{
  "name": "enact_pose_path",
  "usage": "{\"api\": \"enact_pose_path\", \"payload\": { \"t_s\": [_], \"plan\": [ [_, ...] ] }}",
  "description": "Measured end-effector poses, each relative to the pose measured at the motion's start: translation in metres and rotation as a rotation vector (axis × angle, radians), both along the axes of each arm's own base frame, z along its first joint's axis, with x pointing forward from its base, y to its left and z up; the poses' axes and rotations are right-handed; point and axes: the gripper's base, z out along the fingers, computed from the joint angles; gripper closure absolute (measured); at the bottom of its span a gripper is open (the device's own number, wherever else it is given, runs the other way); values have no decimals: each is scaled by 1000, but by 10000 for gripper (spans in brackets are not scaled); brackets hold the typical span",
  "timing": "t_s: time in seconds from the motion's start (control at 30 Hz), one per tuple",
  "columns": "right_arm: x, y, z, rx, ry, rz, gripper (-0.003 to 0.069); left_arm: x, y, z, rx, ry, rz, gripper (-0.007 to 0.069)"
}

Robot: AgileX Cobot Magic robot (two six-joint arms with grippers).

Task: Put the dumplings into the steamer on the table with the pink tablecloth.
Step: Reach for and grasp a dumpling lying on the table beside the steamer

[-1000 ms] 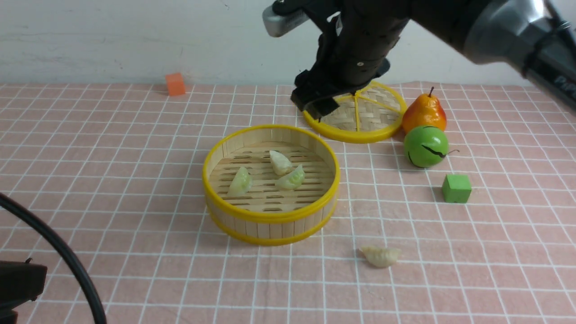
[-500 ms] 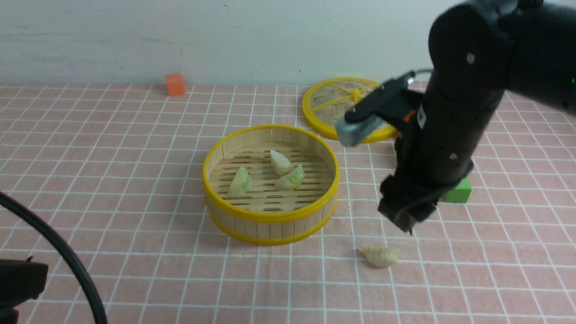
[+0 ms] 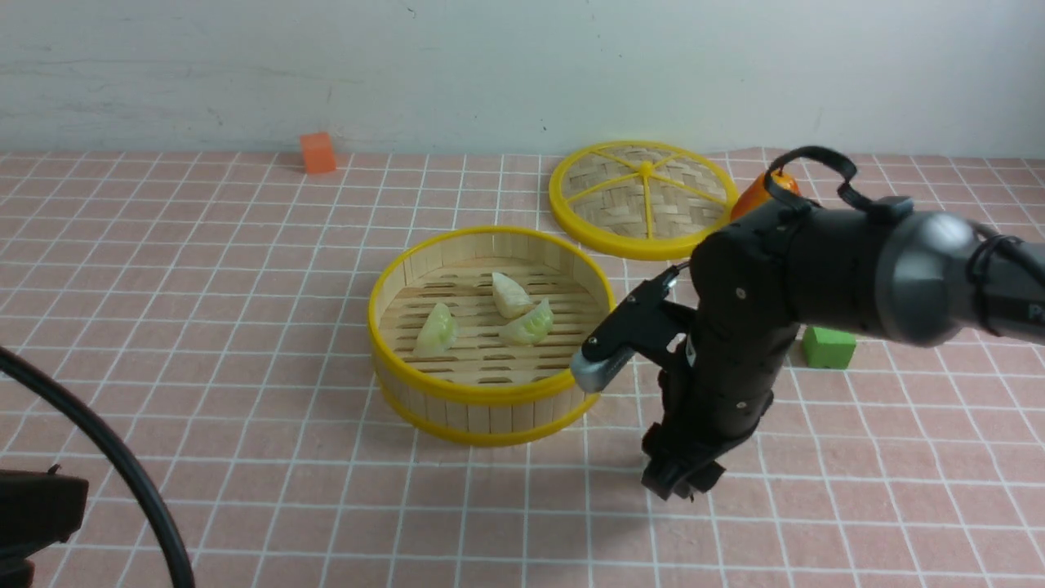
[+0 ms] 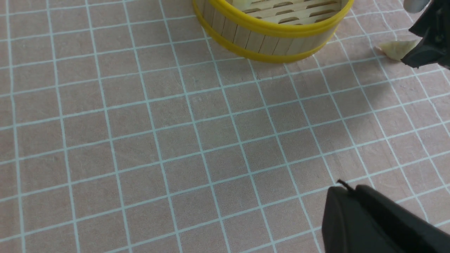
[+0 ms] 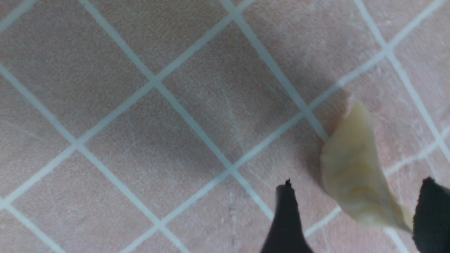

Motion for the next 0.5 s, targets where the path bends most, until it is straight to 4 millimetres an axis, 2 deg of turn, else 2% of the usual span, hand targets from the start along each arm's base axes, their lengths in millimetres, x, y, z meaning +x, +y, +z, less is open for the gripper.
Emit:
{"api": "enact_pose_path", "payload": {
  "t_s": [0.2, 0.3, 0.4, 0.5],
  "plan": [
    [4, 3, -17, -34, 4, 132, 222, 0, 0, 0, 2, -1, 0, 607],
    [5, 2, -17, -46, 0, 153, 300, 0, 0, 0, 3, -1, 1, 607],
    [5, 0, -17, -68, -10, 166, 445, 0, 1, 0, 8, -4, 2, 607],
    [7, -1, -15, -94, -18, 170, 464, 0, 1, 0, 11, -6, 3, 607]
  ]
}}
